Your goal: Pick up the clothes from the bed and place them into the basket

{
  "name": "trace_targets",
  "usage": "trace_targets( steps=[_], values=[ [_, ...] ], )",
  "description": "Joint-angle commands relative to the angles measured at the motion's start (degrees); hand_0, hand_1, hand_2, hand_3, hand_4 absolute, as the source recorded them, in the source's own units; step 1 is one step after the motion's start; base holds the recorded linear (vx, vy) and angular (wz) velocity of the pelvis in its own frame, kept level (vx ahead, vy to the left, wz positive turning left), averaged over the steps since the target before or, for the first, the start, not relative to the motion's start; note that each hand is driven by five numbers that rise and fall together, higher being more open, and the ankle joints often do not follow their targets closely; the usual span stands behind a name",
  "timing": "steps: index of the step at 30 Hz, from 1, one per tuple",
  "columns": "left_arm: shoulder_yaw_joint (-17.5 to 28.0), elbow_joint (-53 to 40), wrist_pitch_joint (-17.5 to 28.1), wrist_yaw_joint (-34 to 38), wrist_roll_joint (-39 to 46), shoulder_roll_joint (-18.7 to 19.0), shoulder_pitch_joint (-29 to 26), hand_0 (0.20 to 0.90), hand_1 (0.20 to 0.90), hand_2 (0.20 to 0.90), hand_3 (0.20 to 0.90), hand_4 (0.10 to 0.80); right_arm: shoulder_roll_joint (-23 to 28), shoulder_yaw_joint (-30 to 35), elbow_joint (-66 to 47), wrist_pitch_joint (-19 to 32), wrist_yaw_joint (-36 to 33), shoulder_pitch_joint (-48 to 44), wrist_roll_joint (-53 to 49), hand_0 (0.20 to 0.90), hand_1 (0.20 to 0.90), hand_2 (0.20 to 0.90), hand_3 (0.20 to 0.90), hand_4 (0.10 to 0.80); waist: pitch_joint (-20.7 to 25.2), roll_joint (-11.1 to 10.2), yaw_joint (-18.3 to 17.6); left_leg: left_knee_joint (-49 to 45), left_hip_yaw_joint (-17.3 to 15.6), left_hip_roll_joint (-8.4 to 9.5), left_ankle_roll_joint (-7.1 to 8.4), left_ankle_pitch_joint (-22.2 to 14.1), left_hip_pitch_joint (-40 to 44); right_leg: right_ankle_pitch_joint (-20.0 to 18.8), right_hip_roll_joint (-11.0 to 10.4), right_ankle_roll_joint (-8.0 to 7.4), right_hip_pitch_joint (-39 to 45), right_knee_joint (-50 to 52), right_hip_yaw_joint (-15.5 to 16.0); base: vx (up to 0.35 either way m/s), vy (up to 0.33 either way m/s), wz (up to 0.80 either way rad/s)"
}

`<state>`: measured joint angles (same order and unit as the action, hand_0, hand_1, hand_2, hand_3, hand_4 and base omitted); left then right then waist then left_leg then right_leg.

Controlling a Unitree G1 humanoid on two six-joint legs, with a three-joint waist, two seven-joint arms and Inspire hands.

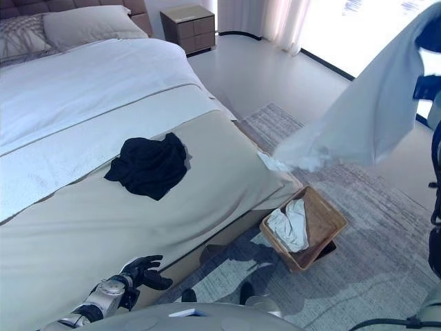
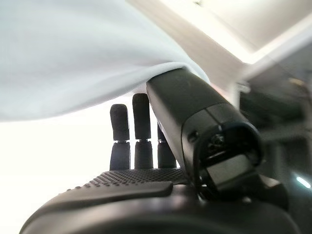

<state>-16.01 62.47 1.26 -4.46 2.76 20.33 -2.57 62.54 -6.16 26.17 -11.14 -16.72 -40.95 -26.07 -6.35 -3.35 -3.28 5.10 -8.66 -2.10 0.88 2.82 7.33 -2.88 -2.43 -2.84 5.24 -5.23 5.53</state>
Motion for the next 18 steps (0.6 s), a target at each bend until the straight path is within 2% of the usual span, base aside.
trace_targets(
  steps=[1, 8, 13, 15, 18],
  values=[
    [-2.34, 2.05, 0.25, -0.37, -2.88, 2.59, -0.86, 0.900, 0.900, 0.900, 0.900, 0.800, 1.76, 4.68, -3.83, 2.72, 1.54, -5.13, 5.22, 0.300, 0.300, 0.300, 0.200, 0.100, 3.59, -0.68, 2.12, -0.32, 0.52, 1.15, -1.07, -5.49, 0.14, 3.85, -0.78, -0.38, -0.63, 5.28, 1.32, -0.031, -0.125, -0.13],
    [-2.89, 0.93, -0.21, 0.27, -2.18, 3.06, -2.72, 0.900, 0.900, 0.900, 0.900, 0.800, -3.43, 3.62, -1.68, 0.55, 3.95, -0.45, 10.80, 0.300, 0.300, 0.300, 0.200, 0.100, -0.40, 1.56, 1.87, -3.51, 0.50, 0.53, -0.82, -5.53, -2.94, 5.07, -1.04, 0.60, -4.20, 8.52, 2.20, -0.109, -0.138, -0.14],
    [-4.96, -1.16, 1.07, 2.78, 1.71, 2.24, -8.62, 0.900, 0.900, 0.900, 0.900, 0.800, -5.55, 0.57, 1.41, 1.08, 1.24, -4.03, 12.48, 0.300, 0.300, 0.300, 0.200, 0.100, -8.46, 3.97, 1.11, -11.13, 1.70, 0.67, -0.28, -5.99, -11.80, 6.42, -1.92, 2.03, -12.13, 14.26, 2.60, -0.323, -0.100, -0.03],
    [-5.57, -3.45, 2.20, 3.99, 4.30, 2.36, -11.36, 0.900, 0.900, 0.900, 0.900, 0.800, -6.60, -1.09, 2.85, 0.64, -0.49, -5.65, 12.77, 0.300, 0.300, 0.300, 0.200, 0.100, -13.00, 5.27, 0.54, -15.86, 1.95, 0.60, -0.32, -6.45, -17.20, 7.02, -2.08, 2.92, -17.16, 17.78, 1.88, -0.329, -0.141, -0.02],
    [-5.07, -6.72, 3.26, 4.81, 7.24, 3.33, -13.02, 0.900, 0.900, 0.900, 0.900, 0.800, -7.77, -2.69, 4.85, 0.81, -1.67, -6.92, 13.90, 0.300, 0.300, 0.300, 0.200, 0.100, -16.91, 6.73, 0.26, -22.00, 2.16, 0.62, -0.67, -7.44, -23.79, 8.39, -2.01, 3.93, -23.63, 23.34, 1.35, -0.247, -0.128, -0.01]
  ],
)
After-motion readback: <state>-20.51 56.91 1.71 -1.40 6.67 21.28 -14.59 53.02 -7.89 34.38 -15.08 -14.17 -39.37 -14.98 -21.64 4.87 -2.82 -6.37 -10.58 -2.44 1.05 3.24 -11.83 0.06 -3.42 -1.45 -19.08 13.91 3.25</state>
